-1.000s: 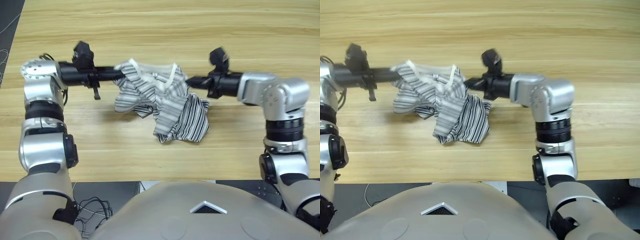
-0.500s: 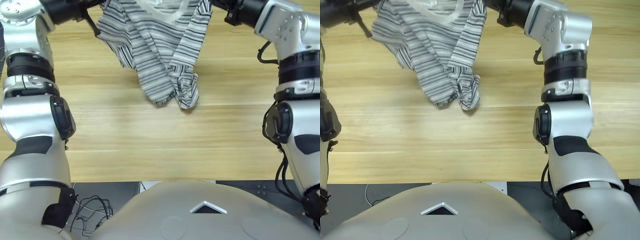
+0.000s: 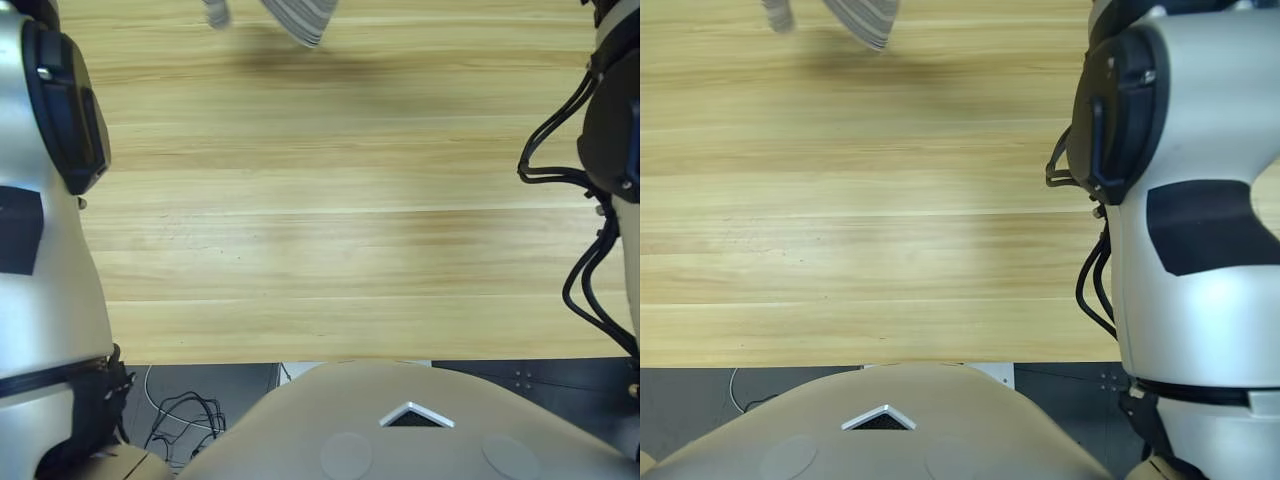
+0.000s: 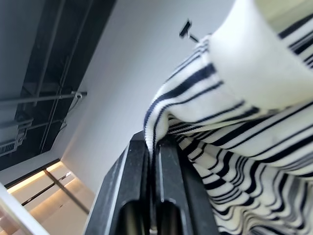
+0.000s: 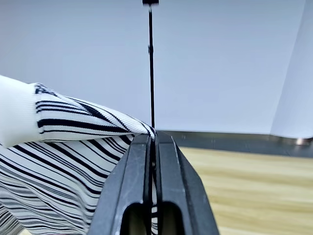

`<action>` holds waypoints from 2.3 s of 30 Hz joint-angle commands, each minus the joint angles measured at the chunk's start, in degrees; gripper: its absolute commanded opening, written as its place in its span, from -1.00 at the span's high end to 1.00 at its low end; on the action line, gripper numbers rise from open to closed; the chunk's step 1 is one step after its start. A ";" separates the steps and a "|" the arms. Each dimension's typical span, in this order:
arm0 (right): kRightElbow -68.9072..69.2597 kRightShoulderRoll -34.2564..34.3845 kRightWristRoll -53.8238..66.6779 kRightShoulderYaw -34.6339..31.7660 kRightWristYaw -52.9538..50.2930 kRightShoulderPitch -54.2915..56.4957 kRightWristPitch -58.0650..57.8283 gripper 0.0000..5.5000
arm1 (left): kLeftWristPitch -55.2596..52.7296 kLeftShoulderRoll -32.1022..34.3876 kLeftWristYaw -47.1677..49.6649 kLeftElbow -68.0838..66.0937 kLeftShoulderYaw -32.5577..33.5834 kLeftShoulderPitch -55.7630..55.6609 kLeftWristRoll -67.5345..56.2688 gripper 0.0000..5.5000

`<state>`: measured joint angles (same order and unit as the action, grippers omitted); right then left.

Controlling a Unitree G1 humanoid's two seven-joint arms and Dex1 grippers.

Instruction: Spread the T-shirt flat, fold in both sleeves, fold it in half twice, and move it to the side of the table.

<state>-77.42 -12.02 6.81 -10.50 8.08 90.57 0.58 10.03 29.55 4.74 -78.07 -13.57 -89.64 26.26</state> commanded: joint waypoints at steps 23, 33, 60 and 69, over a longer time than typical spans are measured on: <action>25.34 -7.92 -3.08 11.32 67.09 -39.55 -10.23 0.96 | 25.44 20.78 -69.80 50.70 -0.65 54.60 -25.83 0.96; 57.67 -17.48 2.48 20.36 82.38 -60.59 -19.68 0.96 | 8.76 39.37 -86.68 84.18 0.33 82.87 -37.81 0.96; 74.32 -30.21 14.41 30.80 84.38 -67.40 -19.78 0.70 | -0.31 39.39 -91.95 97.40 4.63 91.60 -50.16 0.47; 42.35 -16.63 1.30 28.83 66.59 -54.57 -1.48 0.70 | 2.77 18.79 -84.17 72.88 -4.83 74.39 -37.39 0.47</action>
<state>-31.19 -32.04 10.09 18.42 76.73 34.49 -3.67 8.18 53.36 -82.21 6.98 -14.13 -11.16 -19.57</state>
